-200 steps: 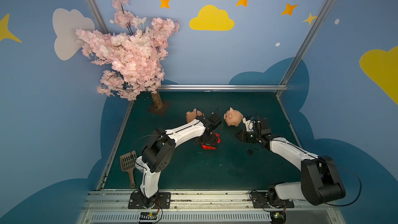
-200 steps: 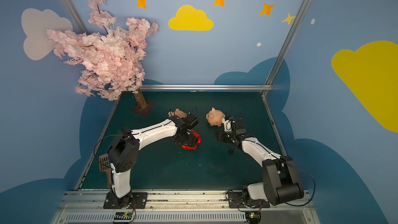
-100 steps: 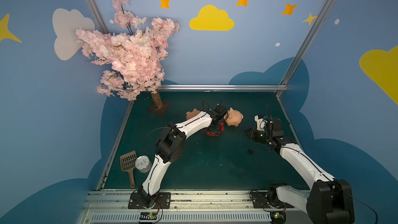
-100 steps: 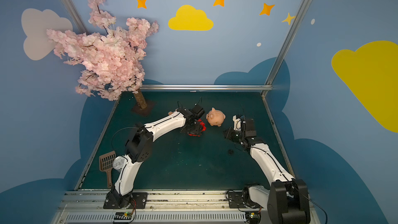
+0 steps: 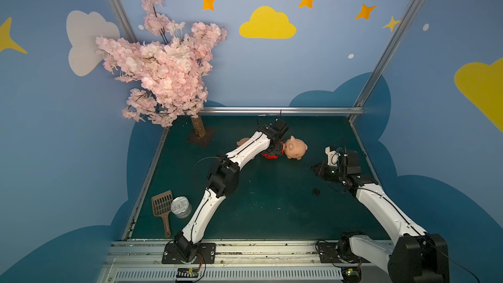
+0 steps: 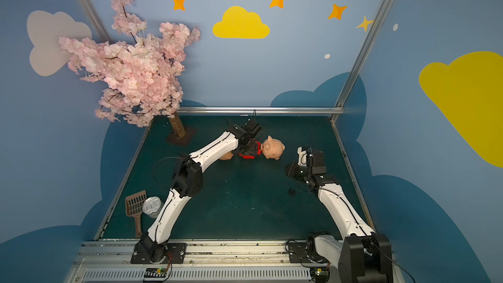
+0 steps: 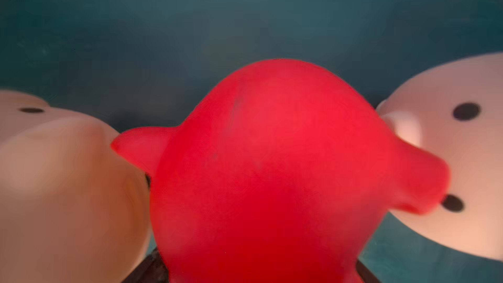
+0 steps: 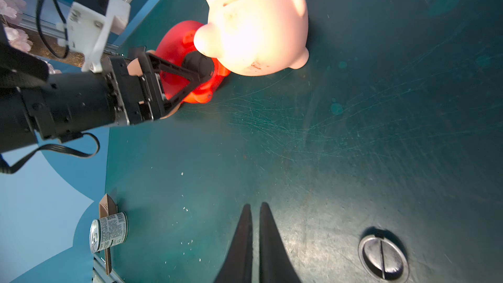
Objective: Close piggy banks
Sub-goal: Move the piggy bank to the center of the board.
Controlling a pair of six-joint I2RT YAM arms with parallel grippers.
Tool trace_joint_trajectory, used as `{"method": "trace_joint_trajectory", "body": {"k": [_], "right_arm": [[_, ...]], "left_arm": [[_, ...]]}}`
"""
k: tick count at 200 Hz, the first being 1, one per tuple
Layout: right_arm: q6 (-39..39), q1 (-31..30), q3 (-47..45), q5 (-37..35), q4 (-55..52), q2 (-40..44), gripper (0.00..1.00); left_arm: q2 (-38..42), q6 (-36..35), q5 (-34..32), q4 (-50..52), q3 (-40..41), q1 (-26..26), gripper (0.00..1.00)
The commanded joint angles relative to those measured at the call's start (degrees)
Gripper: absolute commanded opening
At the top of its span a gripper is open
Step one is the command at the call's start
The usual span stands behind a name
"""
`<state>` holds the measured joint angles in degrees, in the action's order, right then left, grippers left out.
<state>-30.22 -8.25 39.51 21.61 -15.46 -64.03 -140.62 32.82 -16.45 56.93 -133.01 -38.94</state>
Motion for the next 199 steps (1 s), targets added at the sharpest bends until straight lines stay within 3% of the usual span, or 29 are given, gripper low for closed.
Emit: {"method": "trace_joint_trajectory", "body": {"k": [1,57,93,135,199], "right_arm": [[-0.3,0.4,-0.5,-0.3,-1.4,0.4,0.10],[0.0,0.6,-0.5,-0.1,-1.7,0.5,0.10],[0.6,1.0,-0.4,-0.3,-2.1,0.4,0.10],[1.0,2.0,-0.4,-0.1,-2.8,0.9,0.10],[1.3,4.4,-0.1,0.6,-3.9,2.7,0.10]], "left_arm": [[-2.1,-1.1,-1.6,1.3,-2.8,1.4,0.83],[-3.7,-4.1,-0.4,2.5,-8.4,2.4,0.88],[0.0,-9.1,5.1,2.7,-8.4,2.3,0.95],[4.9,-20.5,11.1,-1.7,-6.2,1.5,0.99],[4.7,-39.3,28.3,-15.7,-4.0,1.7,0.99]]}}
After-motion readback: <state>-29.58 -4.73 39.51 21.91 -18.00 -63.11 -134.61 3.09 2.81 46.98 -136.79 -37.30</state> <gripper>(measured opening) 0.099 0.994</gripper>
